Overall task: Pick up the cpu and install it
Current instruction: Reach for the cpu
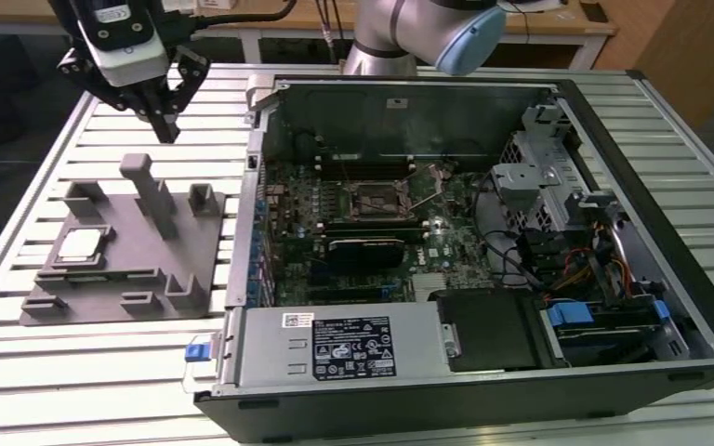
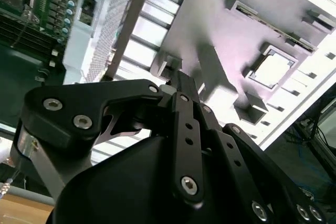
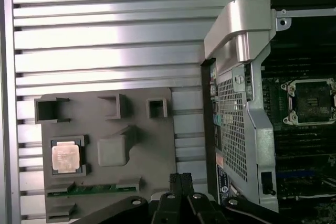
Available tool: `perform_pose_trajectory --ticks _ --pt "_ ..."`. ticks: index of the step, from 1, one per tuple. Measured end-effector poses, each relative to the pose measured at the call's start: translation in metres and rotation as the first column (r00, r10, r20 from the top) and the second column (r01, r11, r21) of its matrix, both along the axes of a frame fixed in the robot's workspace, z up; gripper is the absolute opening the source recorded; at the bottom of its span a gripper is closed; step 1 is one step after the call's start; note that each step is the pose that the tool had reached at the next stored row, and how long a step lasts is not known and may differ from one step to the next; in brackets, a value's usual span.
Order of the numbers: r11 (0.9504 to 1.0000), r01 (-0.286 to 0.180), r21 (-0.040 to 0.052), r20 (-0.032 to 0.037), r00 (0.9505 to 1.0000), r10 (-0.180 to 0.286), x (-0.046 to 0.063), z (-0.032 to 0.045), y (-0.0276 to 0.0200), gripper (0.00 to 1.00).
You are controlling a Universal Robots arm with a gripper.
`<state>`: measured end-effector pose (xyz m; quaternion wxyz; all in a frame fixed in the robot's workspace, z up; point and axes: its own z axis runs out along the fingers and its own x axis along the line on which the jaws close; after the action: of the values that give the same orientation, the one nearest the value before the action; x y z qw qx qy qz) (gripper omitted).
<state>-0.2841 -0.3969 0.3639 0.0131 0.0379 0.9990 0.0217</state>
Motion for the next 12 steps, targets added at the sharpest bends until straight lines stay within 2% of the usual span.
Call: perform_pose_trajectory --ticks 12 --pt "1.0000 0.000 0.0000 0.0000 1.0000 0.000 -0.035 -0.0093 0.0022 0.11"
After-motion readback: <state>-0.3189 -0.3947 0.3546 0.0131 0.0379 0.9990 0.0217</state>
